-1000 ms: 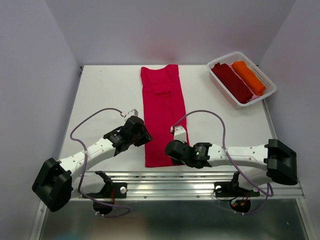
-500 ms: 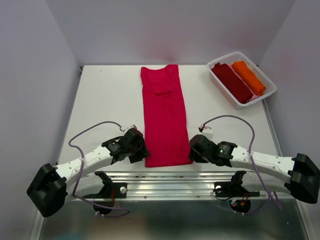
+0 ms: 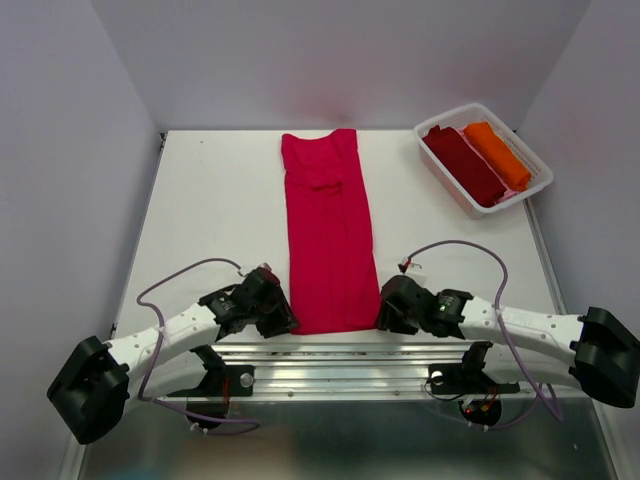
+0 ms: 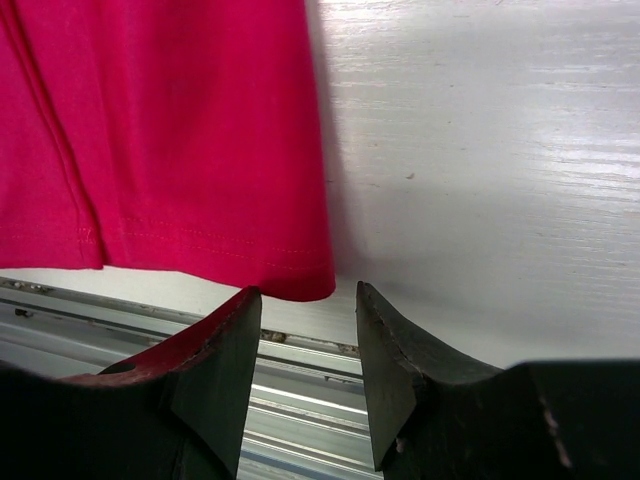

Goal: Roll the t-shirts
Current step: Roll the T-shirt to the center of the board.

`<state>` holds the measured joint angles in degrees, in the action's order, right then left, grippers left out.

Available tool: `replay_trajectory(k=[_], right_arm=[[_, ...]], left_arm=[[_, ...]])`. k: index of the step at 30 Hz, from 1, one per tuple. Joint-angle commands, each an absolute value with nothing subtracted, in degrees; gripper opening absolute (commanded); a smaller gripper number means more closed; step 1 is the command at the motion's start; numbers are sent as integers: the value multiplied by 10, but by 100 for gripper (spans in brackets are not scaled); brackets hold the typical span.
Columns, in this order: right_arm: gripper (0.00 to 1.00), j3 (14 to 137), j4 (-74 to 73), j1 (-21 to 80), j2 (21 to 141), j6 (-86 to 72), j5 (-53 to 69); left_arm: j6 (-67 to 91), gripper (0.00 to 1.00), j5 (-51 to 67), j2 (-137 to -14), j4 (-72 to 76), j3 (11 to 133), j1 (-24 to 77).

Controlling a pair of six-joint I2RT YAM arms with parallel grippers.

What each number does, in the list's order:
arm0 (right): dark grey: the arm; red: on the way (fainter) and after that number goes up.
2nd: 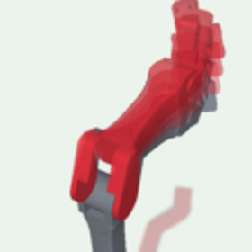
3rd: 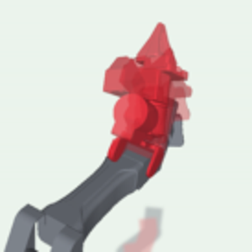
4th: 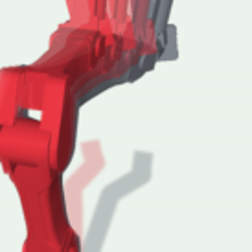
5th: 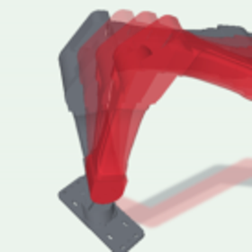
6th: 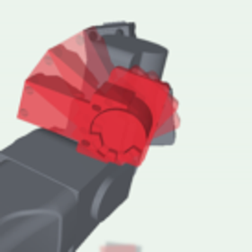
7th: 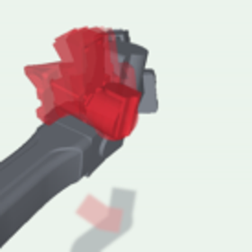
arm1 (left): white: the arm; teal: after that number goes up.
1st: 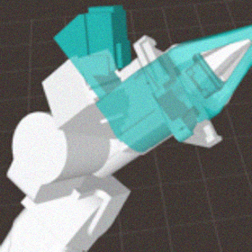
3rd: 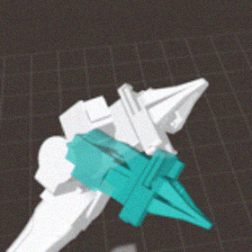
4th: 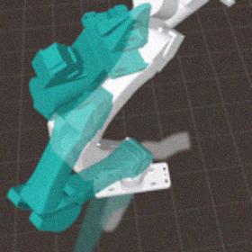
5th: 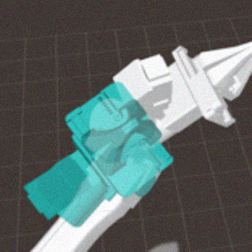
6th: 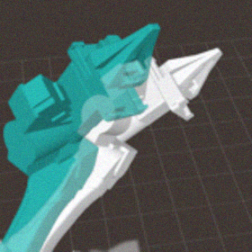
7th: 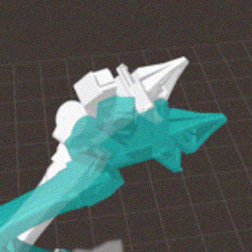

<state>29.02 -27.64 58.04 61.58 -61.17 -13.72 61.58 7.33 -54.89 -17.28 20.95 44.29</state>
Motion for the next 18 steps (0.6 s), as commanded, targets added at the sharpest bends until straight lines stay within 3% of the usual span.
replay_trajectory(k=[1, 8, 12, 18], right_arm=[[48, 293, -241, 575, 624, -620, -129], [46, 286, -237, 575, 621, -622, -143], [45, 283, -230, 570, 628, -622, -144], [26, 287, -222, 570, 642, -616, -153]], left_arm=[[623, 43, 86, -555, -148, 200, 447], [628, 38, 91, -550, -146, 192, 448], [628, 27, 90, -555, -145, 196, 447], [628, 8, 88, -559, -145, 199, 448]])
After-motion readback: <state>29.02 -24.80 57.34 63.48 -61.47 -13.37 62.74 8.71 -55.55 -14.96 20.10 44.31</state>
